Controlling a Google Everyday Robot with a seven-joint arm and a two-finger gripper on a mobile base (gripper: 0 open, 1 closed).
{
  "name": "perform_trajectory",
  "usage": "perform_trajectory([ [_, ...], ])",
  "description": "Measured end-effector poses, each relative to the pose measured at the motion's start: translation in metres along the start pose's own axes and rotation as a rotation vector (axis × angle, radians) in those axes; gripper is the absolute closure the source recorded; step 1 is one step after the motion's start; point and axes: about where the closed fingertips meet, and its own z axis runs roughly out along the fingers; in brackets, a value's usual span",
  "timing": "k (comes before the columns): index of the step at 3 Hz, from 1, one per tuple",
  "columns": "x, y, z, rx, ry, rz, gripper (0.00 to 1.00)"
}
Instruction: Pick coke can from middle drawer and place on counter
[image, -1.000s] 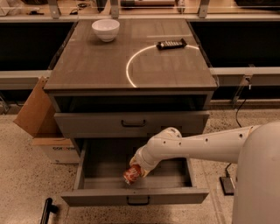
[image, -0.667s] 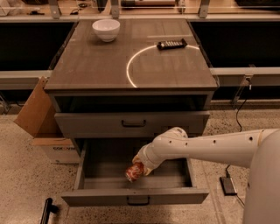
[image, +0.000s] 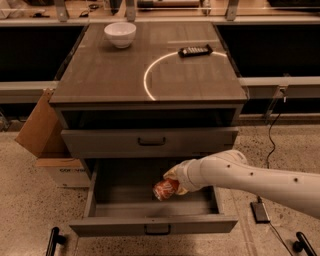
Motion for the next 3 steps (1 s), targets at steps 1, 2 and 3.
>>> perform_trajectory([
  [1,0.021,0.009,-0.057,0.108,0.023,0.008,1.00],
  [2,0.020,0.009,-0.058,0.112,0.018,0.007,1.00],
  [3,0.024,-0.012,-0.087,0.182,-0.025,0.024,1.00],
])
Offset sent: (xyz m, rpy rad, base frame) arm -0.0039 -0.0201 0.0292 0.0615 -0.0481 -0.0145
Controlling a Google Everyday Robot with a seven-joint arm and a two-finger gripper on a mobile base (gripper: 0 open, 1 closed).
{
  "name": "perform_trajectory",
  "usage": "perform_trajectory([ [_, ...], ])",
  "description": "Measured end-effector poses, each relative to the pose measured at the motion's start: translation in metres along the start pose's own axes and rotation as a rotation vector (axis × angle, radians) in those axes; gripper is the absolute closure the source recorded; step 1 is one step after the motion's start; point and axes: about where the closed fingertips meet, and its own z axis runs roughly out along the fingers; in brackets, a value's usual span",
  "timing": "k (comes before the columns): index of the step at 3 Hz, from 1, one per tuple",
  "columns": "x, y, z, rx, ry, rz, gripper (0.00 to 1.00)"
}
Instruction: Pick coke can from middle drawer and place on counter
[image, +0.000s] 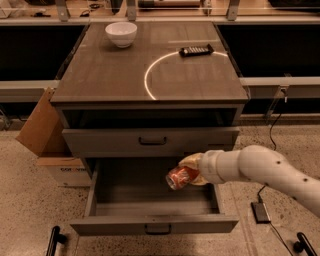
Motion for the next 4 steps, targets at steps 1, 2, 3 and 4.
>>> perform_trajectory([
  [1,0.000,-0.037,-0.071,0.096,-0.009,-0.064,1.00],
  [2,-0.004,-0.065,-0.144,0.181,0.035,-0.145,1.00],
  [3,-0.004,-0.065,-0.144,0.181,0.035,-0.145,1.00],
  [4,0.004,-0.087,-0.163,0.238,0.016,-0.146,1.00],
])
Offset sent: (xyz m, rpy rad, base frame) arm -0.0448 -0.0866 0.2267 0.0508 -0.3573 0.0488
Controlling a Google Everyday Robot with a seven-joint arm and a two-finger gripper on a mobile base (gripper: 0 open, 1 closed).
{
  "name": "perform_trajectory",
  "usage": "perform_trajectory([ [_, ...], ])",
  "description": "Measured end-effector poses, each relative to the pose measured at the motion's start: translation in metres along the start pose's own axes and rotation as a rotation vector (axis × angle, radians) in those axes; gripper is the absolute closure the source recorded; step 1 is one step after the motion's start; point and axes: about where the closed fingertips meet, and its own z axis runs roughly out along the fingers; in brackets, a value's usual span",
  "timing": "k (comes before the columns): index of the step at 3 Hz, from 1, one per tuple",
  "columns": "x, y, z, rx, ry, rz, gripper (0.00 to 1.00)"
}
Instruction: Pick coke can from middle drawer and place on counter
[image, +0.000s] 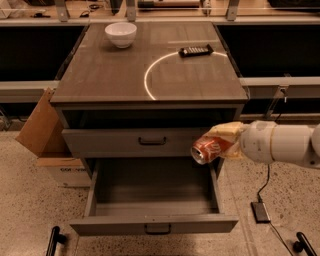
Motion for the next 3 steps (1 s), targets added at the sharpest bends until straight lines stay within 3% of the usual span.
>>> perform_trajectory([
  [2,0.048,-0.104,-0.045,0.160,-0.058,-0.009,1.00],
  [3,0.048,-0.104,-0.045,0.160,-0.058,-0.009,1.00],
])
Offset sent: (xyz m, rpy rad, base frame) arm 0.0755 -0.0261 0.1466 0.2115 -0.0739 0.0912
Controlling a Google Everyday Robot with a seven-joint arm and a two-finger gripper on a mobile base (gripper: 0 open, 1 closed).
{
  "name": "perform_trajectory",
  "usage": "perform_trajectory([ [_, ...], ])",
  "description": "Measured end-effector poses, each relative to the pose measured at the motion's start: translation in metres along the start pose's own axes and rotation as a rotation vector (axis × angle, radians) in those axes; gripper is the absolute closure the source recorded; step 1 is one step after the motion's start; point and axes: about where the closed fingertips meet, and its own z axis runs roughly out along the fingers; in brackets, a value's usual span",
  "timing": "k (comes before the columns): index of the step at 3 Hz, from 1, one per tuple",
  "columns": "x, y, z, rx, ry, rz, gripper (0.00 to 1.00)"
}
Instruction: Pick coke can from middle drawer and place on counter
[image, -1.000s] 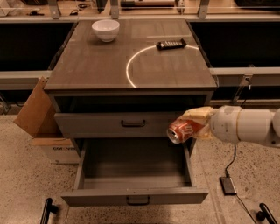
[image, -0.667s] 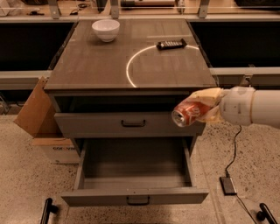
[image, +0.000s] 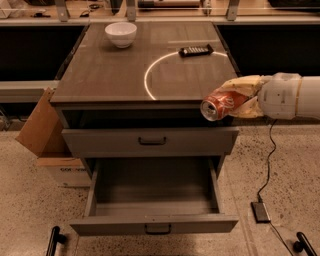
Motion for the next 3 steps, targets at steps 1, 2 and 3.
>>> perform_trajectory([
  [1,0.006,-0.022,0.008,0.003,-0.017,0.006,1.00],
  [2,0.022,-0.053,0.026,-0.020,-0.041,0.041,1.00],
  [3,0.034,-0.072,0.050,-0.061,-0.063,0.095,1.00],
])
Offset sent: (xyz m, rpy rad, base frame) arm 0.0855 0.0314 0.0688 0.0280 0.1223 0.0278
